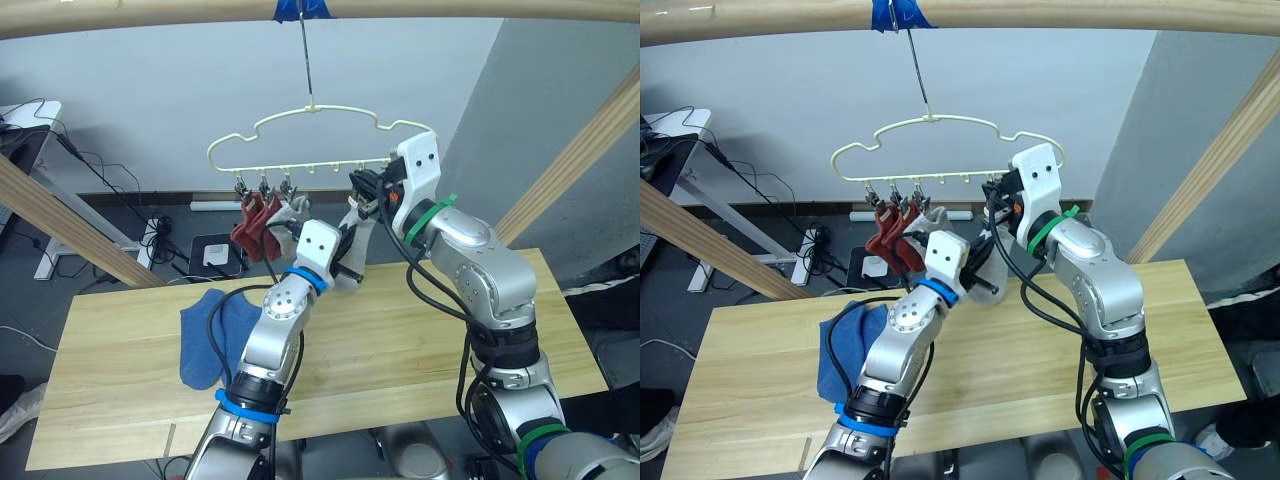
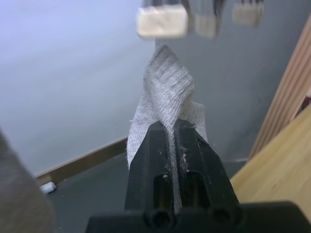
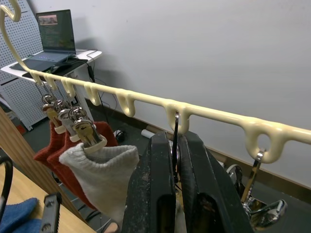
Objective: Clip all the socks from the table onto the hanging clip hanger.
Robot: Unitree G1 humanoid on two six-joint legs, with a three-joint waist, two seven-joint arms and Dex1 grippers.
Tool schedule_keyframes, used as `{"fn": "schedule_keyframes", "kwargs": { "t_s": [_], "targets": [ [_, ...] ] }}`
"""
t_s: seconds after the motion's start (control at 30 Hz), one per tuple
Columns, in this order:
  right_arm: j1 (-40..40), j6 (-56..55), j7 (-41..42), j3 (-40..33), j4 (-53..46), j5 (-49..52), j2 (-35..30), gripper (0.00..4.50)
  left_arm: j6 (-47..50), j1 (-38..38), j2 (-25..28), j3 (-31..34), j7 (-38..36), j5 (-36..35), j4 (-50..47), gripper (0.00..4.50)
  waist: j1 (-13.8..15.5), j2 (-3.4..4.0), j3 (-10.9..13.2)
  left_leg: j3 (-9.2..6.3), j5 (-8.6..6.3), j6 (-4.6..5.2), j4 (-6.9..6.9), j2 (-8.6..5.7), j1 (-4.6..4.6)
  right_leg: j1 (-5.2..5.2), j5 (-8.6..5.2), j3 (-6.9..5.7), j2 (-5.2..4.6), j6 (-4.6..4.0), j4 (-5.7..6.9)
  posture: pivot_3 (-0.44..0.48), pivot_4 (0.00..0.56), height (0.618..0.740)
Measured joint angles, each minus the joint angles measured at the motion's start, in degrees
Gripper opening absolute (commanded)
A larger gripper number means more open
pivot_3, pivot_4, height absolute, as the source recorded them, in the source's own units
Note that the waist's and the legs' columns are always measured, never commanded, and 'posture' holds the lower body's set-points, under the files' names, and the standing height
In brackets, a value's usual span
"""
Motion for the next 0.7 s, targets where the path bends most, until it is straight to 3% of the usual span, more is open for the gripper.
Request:
{"fn": "schedule_keyframes", "kwargs": {
  "t_s": [0.63,0.67,0.7],
  "targets": [
    [0.26,-0.5,-0.52,0.81,0.0,-0.04,-0.15,0.0,5.74,0.03,-1.68,1.05,0.08,-5.25,-5.23,0.01,0.02,0.0,0.0,-0.01,0.0,0.0,-0.02,0.0,-0.03,0.0,0.01,0.0,0.02,0.02,-0.09,-0.211,0.264,0.74],
    [0.27,-0.5,-0.57,0.76,0.0,-0.01,-0.04,0.63,5.95,0.03,-1.68,1.18,0.13,-5.44,-5.24,0.0,0.02,0.0,0.0,-0.01,0.0,0.0,-0.02,0.0,-0.03,0.0,0.01,0.0,0.02,0.02,-0.1,-0.211,0.264,0.74],
    [0.31,-0.48,-0.58,0.73,0.0,0.04,0.09,0.89,6.04,0.03,-1.69,1.21,0.18,-5.53,-5.24,0.0,0.02,0.0,0.0,-0.01,0.0,0.0,-0.02,0.0,-0.04,0.0,0.01,0.0,0.02,0.02,-0.1,-0.211,0.264,0.74]
  ]
}}
